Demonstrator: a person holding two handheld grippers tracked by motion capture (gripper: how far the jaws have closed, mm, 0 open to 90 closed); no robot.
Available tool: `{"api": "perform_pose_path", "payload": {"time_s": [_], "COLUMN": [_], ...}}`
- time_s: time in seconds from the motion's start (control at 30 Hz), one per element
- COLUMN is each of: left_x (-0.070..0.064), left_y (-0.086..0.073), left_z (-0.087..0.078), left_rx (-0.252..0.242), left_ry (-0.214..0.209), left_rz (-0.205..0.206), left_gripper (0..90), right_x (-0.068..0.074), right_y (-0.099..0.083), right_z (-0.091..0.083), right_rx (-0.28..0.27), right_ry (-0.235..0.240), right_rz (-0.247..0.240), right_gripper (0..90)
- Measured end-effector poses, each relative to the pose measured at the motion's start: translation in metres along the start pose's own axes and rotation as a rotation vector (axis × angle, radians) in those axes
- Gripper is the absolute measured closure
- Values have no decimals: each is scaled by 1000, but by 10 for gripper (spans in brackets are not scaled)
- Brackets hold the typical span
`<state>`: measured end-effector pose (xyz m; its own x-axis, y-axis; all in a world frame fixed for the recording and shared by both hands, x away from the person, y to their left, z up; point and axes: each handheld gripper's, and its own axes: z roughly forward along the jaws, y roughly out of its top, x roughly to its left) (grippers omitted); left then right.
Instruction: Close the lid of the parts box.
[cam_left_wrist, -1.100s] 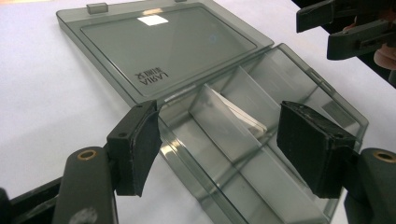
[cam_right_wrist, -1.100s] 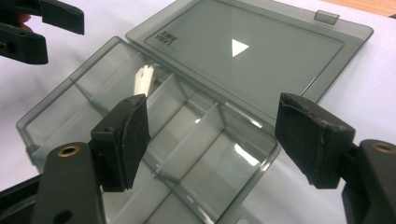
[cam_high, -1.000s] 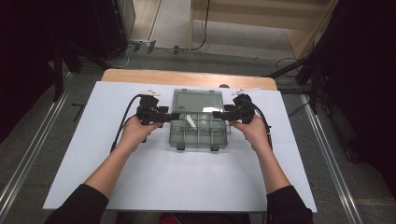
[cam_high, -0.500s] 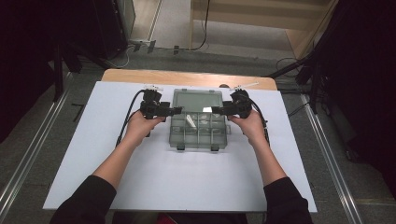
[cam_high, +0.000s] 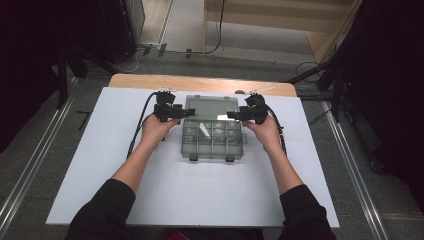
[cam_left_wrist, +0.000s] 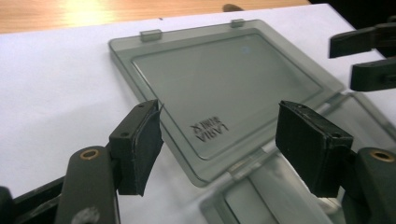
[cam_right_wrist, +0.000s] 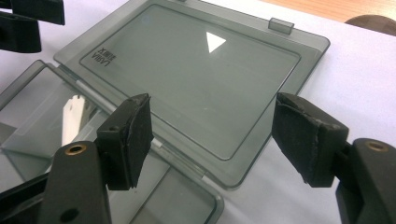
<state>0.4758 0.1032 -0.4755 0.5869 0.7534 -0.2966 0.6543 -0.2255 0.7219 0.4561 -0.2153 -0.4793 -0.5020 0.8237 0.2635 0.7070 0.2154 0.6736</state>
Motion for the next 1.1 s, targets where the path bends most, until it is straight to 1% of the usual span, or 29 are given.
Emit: {"api": "perform_pose_path", "payload": {"time_s": [0.03,0.1,0.13,0.17,0.23,0.27,0.37,0.43,0.5,0.57,0.67,0.77,0.87,0.97,1.1], "left_x": [0,1,0,1,1,1,2,3,4,4,5,5,4,3,2], "left_y": [0,0,-1,-1,-2,-3,-4,-5,-6,-7,-8,-10,-11,-12,-13], "left_z": [2,5,7,8,12,15,17,20,21,23,25,29,33,36,39], "left_rx": [-4,-11,-13,-12,-17,-16,-11,-10,-9,-9,-12,-9,-11,-11,-13], "left_ry": [10,10,17,24,33,52,57,69,74,87,89,88,87,76,81], "left_rz": [-1,-14,-19,-13,-17,-16,-22,-20,-31,-31,-33,-40,-32,-42,-46], "left_gripper": [309,309,309,309,310,310,310,309,309,309,309,309,308,308,296], "right_x": [0,-1,-2,-2,-3,-4,-4,-5,-4,-4,-4,-5,-4,-3,-2], "right_y": [0,0,0,0,-1,-2,-2,-3,-3,-3,-5,-5,-6,-7,-8], "right_z": [1,2,3,4,5,7,9,11,12,12,15,17,20,21,24], "right_rx": [1,2,0,-1,-4,2,5,11,12,9,10,19,25,34,44], "right_ry": [-3,-11,-16,-22,-28,-39,-45,-56,-82,-85,-87,-88,-89,-102,-101], "right_rz": [1,4,7,11,16,19,27,26,12,19,37,41,50,42,50], "right_gripper": [302,302,302,302,301,301,300,300,300,300,300,301,299,295,300]}}
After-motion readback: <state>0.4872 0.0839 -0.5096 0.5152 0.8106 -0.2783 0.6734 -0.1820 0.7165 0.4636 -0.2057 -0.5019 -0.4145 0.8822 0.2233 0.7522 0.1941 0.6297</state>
